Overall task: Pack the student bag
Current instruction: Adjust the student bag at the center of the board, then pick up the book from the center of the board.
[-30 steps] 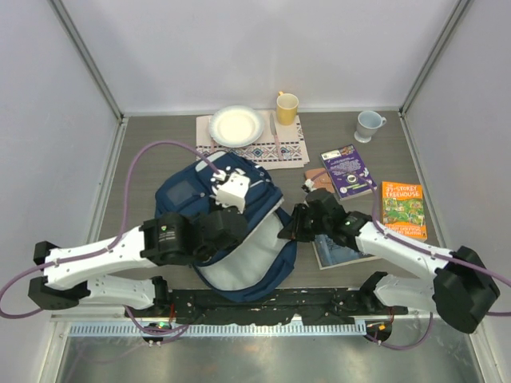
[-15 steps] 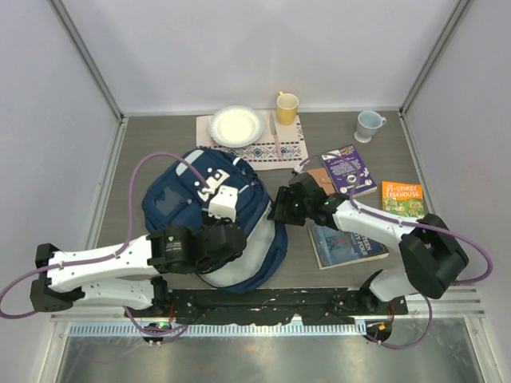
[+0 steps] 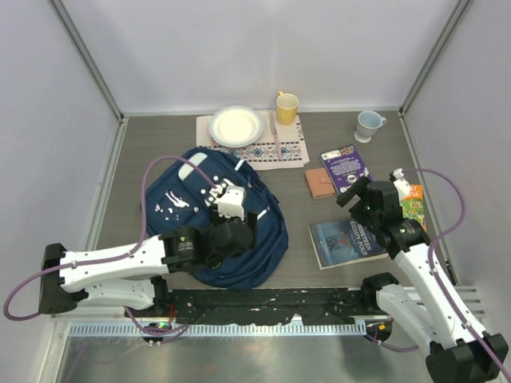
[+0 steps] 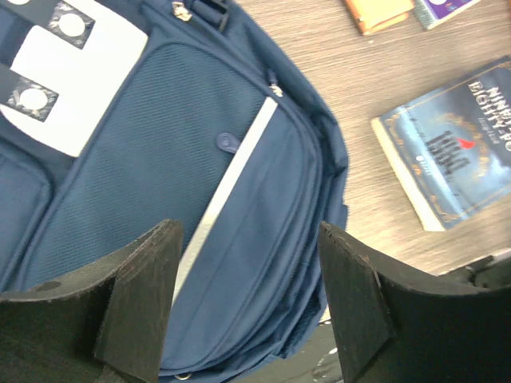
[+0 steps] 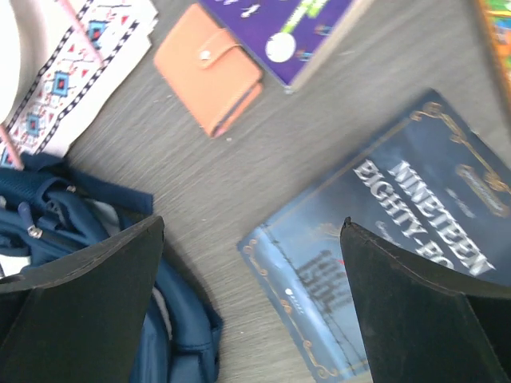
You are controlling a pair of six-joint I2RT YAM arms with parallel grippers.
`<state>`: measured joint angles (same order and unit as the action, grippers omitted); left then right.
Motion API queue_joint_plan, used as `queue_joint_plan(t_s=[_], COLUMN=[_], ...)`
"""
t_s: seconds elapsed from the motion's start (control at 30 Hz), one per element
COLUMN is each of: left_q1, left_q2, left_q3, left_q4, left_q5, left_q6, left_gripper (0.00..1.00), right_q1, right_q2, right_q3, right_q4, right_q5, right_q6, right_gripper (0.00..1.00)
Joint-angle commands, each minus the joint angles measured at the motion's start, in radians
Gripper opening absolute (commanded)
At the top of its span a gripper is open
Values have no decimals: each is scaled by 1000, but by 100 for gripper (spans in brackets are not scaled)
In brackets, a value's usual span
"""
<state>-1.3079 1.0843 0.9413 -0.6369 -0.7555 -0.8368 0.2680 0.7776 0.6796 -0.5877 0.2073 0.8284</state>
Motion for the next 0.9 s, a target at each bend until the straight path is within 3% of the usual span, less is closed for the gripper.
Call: queue_joint_plan(t_s=[0.0,0.17,0.37,0.6,0.87], left_q1=[4,4,25,154,240], left_q2=[8,71,334,535,742], left_q3=[13,86,244,286,364], left_q4=[143,319,459,601,700], left_q5=[64,172,385,689,898], left_q6=[45,217,432,415,378], left_gripper=[75,100,100,100,99], right_q1=[-42,-46,-47,-46,-46], right_q2=[-99,-216,-373,-449,-402], right_q3=[-14,-54,-135,-166,-170], right_q4=[-213,-333,-455,-526,-498], right_q5=[101,90,144,167,165], right_q6=[119,247,423,474,468], right_gripper=[98,98,98,98,98])
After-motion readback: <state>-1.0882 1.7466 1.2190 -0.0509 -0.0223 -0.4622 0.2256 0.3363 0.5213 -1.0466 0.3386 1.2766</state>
